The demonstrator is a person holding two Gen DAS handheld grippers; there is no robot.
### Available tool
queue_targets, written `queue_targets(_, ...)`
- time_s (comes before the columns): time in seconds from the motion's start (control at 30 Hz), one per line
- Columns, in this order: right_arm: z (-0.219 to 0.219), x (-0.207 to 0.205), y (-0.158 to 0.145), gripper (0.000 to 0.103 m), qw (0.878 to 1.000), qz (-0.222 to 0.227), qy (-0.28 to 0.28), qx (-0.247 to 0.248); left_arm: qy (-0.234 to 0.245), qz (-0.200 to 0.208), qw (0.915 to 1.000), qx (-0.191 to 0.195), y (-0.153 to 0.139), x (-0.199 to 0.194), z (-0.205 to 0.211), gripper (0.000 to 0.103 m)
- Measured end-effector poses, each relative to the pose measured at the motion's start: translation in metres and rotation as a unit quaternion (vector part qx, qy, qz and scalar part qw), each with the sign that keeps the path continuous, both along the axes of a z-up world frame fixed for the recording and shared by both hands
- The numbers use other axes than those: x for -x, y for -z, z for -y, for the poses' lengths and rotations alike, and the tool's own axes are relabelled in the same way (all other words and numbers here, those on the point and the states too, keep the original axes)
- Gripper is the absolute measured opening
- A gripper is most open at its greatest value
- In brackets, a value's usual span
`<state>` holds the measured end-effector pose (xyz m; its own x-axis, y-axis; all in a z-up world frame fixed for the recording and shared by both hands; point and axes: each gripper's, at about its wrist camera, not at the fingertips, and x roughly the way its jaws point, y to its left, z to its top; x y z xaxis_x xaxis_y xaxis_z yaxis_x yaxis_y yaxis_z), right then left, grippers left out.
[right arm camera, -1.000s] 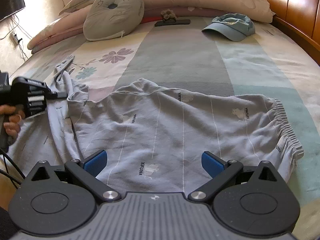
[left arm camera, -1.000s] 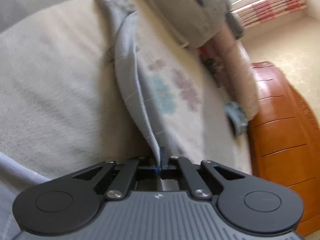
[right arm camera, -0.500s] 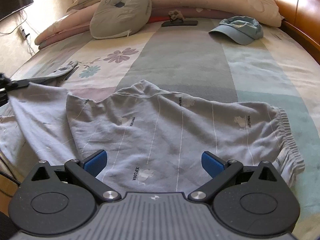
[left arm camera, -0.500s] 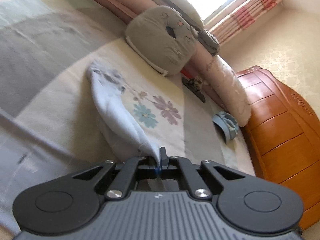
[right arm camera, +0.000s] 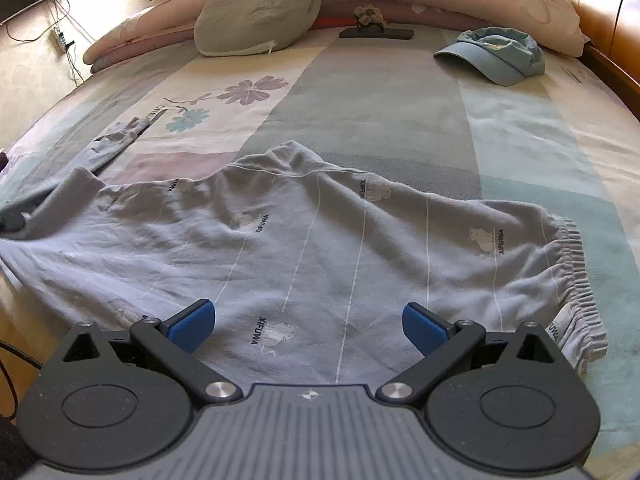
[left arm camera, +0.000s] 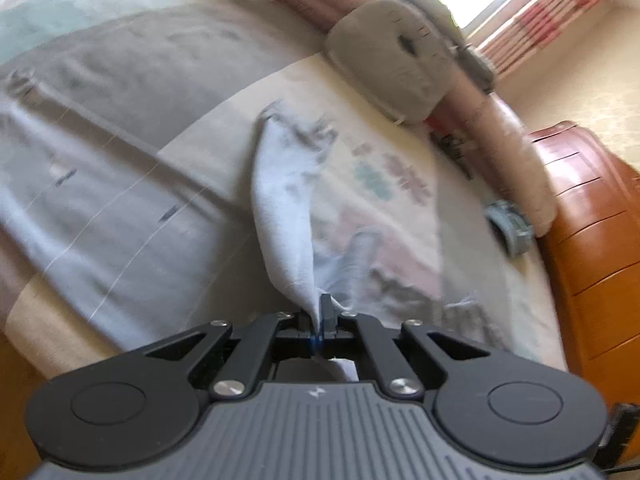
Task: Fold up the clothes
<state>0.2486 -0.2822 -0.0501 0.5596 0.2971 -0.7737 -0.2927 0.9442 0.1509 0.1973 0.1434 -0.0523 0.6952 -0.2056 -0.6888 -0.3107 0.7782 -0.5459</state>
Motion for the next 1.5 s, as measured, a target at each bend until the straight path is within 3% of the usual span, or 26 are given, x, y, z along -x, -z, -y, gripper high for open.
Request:
queue_targets(0.07,0.003,0.004,-0.004,0.095,1.0,0.009,-0.01,-0.004,-0.004,-0.015,0.9999,0.007,0.009,-0.002,-0.003,0.0)
queue_targets(0.23,0.002,0.025,-0.014,0.065,0.995,0.032,-0.093,0.015,0.01,-0.004,0.9999,0.012,0.005,-0.008,-0.004,0.0)
queue_targets(0.33,-0.013,0.04,-0.011,0.044,0.981,0.039,-0.18,0.06,0.018,-0.001,0.9998,0.012,0.004,-0.01,-0.005,0.0)
queue_targets(0.4,-0.023,0.047,-0.007,0.018,0.968,0.039,-0.231,0.089,0.021,-0.006,0.9997,0.011,0.005,-0.012,-0.005,0.0)
queue_targets(0.7,-0.041,0.055,0.008,0.017,0.901,0.044,-0.393,0.179,0.02,-0.011,0.9994,0.024,0.012,-0.012,-0.008,0.0)
queue_targets(0.77,-0.044,0.06,0.01,0.017,0.879,0.059,-0.427,0.204,0.018,-0.008,0.9995,0.026,0.011,-0.011,-0.007,0.0)
queue_targets(0.83,-0.049,0.062,0.009,0.011,0.868,0.062,-0.442,0.22,0.018,-0.005,0.9995,0.025,0.009,-0.011,-0.006,0.0)
queue_targets(0.87,-0.049,0.062,0.007,0.003,0.865,0.064,-0.444,0.223,0.019,-0.002,0.9995,0.024,0.008,-0.009,-0.006,0.0)
queue_targets(0.9,-0.049,0.063,0.005,0.003,0.863,0.065,-0.447,0.226,0.02,0.0,0.9995,0.023,0.006,-0.008,-0.005,0.0)
queue_targets(1.0,-0.043,0.057,-0.007,0.002,0.874,0.053,-0.438,0.202,0.02,-0.001,0.9996,0.019,0.002,-0.004,-0.006,0.0)
queue_targets(1.1,-0.038,0.055,-0.015,0.002,0.878,0.048,-0.436,0.195,0.021,-0.009,0.9996,0.016,0.002,0.0,-0.007,0.0)
queue_targets(1.5,-0.04,0.052,0.002,0.002,0.881,0.016,-0.436,0.184,0.017,-0.054,0.9983,0.012,0.028,0.008,-0.009,0.0)
